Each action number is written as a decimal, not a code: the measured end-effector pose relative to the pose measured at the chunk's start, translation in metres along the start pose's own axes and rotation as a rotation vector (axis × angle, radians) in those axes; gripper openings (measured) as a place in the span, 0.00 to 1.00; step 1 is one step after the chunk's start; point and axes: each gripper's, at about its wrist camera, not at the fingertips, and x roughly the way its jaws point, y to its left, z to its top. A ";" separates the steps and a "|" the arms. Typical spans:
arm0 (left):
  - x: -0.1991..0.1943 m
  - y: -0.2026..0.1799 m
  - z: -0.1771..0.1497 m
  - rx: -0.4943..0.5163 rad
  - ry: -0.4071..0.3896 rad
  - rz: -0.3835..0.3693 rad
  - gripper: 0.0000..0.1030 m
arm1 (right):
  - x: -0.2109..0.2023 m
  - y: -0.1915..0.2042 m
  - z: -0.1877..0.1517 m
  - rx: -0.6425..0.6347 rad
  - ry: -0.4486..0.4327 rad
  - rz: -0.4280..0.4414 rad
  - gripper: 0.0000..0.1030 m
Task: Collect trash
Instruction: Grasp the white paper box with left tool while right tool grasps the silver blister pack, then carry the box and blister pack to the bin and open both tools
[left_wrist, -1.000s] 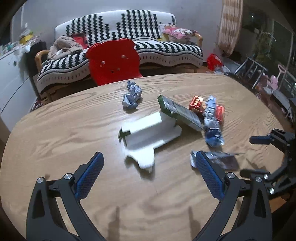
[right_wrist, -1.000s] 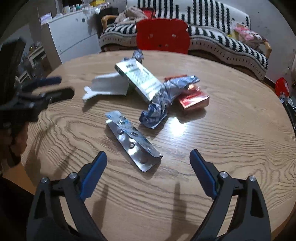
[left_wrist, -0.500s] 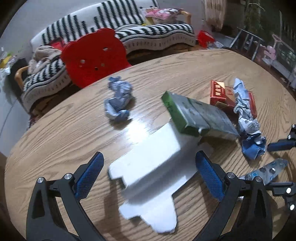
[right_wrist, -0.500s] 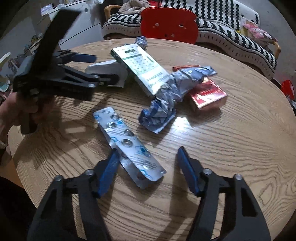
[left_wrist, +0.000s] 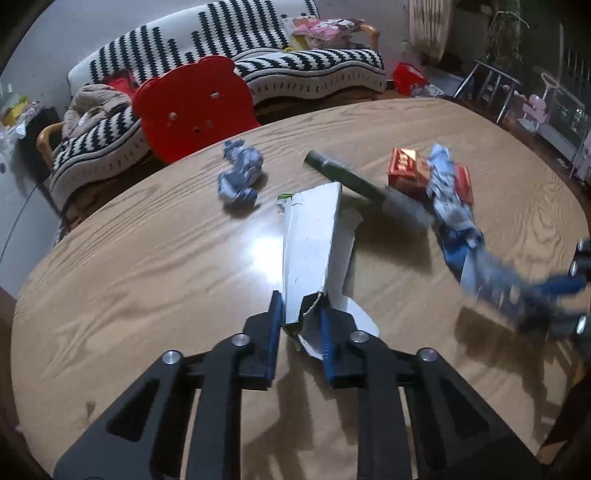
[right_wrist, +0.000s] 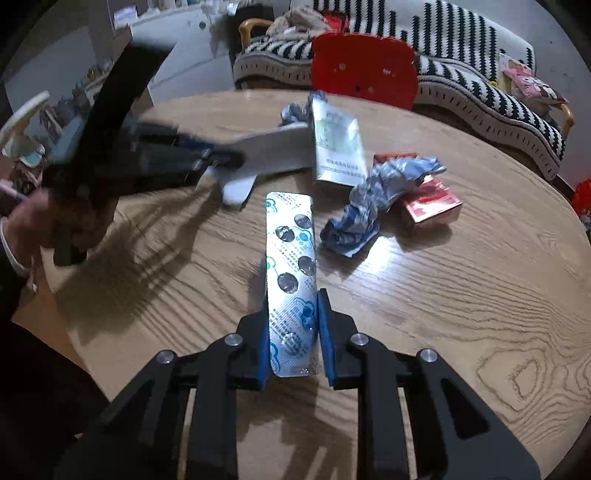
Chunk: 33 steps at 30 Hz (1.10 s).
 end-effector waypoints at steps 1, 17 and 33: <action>-0.008 -0.003 -0.007 0.006 0.003 0.007 0.13 | -0.006 0.000 -0.001 0.002 -0.011 -0.003 0.22; -0.084 -0.046 -0.033 -0.095 -0.016 0.114 0.13 | -0.079 -0.028 -0.032 0.101 -0.107 -0.060 0.22; -0.084 -0.214 0.033 -0.035 -0.174 -0.166 0.13 | -0.174 -0.150 -0.134 0.345 -0.190 -0.309 0.22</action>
